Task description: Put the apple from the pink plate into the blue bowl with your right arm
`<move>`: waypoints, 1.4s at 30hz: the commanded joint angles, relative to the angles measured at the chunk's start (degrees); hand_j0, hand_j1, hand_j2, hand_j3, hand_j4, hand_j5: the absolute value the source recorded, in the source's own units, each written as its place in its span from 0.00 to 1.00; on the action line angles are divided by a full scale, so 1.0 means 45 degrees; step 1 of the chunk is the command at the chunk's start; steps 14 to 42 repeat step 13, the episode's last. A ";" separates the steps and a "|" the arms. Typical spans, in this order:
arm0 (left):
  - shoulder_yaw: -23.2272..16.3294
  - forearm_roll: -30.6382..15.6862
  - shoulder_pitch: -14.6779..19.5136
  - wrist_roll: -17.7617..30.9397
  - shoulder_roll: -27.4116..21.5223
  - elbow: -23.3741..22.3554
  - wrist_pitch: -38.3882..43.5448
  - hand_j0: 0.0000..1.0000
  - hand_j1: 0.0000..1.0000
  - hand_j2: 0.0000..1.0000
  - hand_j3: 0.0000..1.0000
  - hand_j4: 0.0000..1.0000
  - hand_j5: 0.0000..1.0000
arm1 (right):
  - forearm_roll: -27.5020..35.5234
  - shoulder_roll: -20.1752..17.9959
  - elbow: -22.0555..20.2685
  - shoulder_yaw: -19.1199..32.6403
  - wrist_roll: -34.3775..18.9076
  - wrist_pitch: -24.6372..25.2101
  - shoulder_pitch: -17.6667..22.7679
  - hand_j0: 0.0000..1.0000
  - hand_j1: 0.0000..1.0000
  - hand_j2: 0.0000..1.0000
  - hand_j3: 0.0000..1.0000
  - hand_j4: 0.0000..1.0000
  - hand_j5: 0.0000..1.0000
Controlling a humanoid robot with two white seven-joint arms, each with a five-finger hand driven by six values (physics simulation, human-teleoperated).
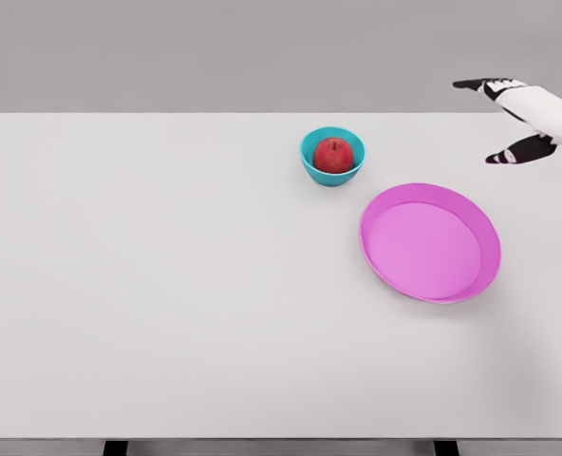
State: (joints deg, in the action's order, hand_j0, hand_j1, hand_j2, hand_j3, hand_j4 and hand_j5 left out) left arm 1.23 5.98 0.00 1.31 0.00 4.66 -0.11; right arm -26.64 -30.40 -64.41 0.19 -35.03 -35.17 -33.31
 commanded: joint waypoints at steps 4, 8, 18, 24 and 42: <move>-0.0001 0.0000 0.0000 0.0001 0.0000 -0.0001 0.0005 1.00 1.00 1.00 1.00 1.00 1.00 | 0.0081 -0.0002 0.0016 0.0152 0.0007 0.0038 0.0000 1.00 1.00 1.00 1.00 1.00 1.00; -0.0001 -0.0039 0.0000 0.0041 0.0000 0.0018 -0.0053 1.00 1.00 1.00 1.00 1.00 1.00 | 0.0081 -0.0002 0.0035 0.0152 0.0007 0.0038 0.0000 1.00 1.00 1.00 1.00 1.00 1.00; -0.0020 0.0137 0.0059 0.0001 0.0000 0.0038 -0.0112 1.00 1.00 1.00 1.00 1.00 1.00 | 0.0081 -0.0002 0.0016 0.0152 0.0007 0.0038 0.0000 1.00 1.00 1.00 1.00 1.00 1.00; -0.0020 0.0137 0.0059 0.0001 0.0000 0.0038 -0.0112 1.00 1.00 1.00 1.00 1.00 1.00 | 0.0081 -0.0002 0.0016 0.0152 0.0007 0.0038 0.0000 1.00 1.00 1.00 1.00 1.00 1.00; -0.0020 0.0137 0.0059 0.0001 0.0000 0.0038 -0.0112 1.00 1.00 1.00 1.00 1.00 1.00 | 0.0081 -0.0002 0.0016 0.0152 0.0007 0.0038 0.0000 1.00 1.00 1.00 1.00 1.00 1.00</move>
